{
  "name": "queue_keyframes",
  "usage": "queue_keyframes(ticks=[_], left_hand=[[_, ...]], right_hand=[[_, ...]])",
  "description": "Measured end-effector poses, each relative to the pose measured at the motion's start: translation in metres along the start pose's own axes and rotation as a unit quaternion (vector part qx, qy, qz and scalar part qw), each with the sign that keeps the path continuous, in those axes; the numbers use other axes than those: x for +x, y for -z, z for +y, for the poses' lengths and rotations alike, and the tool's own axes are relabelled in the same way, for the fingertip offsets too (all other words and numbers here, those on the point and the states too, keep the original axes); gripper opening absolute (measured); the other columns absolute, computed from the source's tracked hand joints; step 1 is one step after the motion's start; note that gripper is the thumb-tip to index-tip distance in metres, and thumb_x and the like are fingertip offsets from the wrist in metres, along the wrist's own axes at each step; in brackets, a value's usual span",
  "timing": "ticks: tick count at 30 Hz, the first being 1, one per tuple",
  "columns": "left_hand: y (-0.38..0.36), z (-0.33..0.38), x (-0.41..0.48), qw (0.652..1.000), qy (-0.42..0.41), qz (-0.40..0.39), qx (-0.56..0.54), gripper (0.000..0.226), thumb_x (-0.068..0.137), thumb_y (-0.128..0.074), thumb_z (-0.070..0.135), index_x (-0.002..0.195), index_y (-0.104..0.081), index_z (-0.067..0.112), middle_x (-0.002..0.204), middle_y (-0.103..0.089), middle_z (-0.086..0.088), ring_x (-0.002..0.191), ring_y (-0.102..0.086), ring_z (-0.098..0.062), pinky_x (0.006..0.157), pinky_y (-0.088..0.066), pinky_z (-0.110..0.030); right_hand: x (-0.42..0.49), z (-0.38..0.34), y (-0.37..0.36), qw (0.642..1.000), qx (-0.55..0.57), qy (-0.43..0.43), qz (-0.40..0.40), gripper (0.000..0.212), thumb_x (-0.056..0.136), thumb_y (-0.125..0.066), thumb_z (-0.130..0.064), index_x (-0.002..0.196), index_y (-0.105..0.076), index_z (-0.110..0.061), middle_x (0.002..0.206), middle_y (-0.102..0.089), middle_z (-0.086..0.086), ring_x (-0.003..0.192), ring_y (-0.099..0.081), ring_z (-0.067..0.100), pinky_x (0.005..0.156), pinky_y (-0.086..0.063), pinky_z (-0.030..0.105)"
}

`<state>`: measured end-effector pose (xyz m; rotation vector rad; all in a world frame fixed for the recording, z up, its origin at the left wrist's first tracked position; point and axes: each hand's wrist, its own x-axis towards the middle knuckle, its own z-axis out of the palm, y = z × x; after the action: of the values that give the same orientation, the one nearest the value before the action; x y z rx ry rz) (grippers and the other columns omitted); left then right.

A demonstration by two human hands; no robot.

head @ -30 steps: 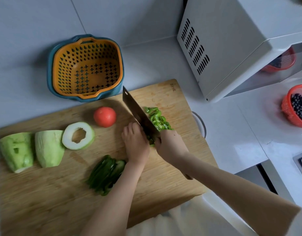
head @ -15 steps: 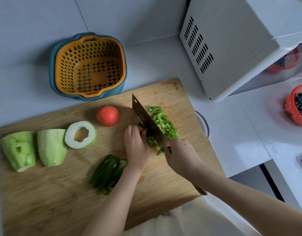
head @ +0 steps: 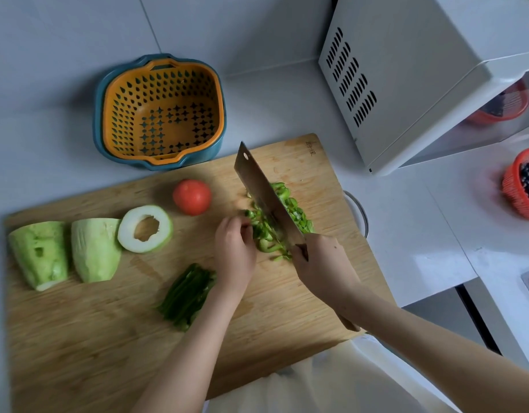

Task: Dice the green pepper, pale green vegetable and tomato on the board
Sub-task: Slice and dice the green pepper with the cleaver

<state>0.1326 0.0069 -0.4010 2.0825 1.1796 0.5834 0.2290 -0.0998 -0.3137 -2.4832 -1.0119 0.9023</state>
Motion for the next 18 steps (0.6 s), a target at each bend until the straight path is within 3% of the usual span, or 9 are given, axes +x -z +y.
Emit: queue_keyframes(ticks=[5,9,18], left_hand=[[0.001,0.000,-0.001,1.000,0.003,0.008,0.008,0.007,0.082,-0.064,-0.004,0.086,-0.064,0.002,0.085,-0.062,-0.006,0.081,-0.055,-0.016,0.072,-0.041,-0.022],[0.000,0.000,-0.001,1.000,-0.001,0.014,-0.002,0.013,0.081,-0.061,-0.008,0.076,-0.062,0.004,0.078,-0.059,-0.003,0.074,-0.054,-0.013,0.065,-0.035,-0.015],[-0.001,0.002,-0.002,1.000,-0.002,0.027,0.011,0.020,0.072,-0.060,-0.018,0.071,-0.062,0.002,0.073,-0.059,-0.008,0.072,-0.056,-0.023,0.063,-0.036,-0.025]], right_hand=[[-0.013,0.000,0.002,0.999,-0.046,-0.003,-0.025,0.034,0.094,-0.041,-0.019,0.061,-0.034,-0.014,0.061,-0.039,0.000,0.050,-0.034,0.013,0.045,-0.026,0.024],[-0.013,-0.001,-0.001,0.997,-0.061,-0.018,-0.046,0.032,0.093,-0.040,-0.013,0.061,-0.033,-0.012,0.060,-0.038,0.001,0.050,-0.032,0.014,0.045,-0.026,0.025],[0.015,-0.016,-0.011,0.998,-0.039,-0.024,-0.049,0.033,0.090,-0.042,-0.009,0.059,-0.034,-0.013,0.059,-0.039,0.002,0.051,-0.035,0.017,0.042,-0.024,0.025]])
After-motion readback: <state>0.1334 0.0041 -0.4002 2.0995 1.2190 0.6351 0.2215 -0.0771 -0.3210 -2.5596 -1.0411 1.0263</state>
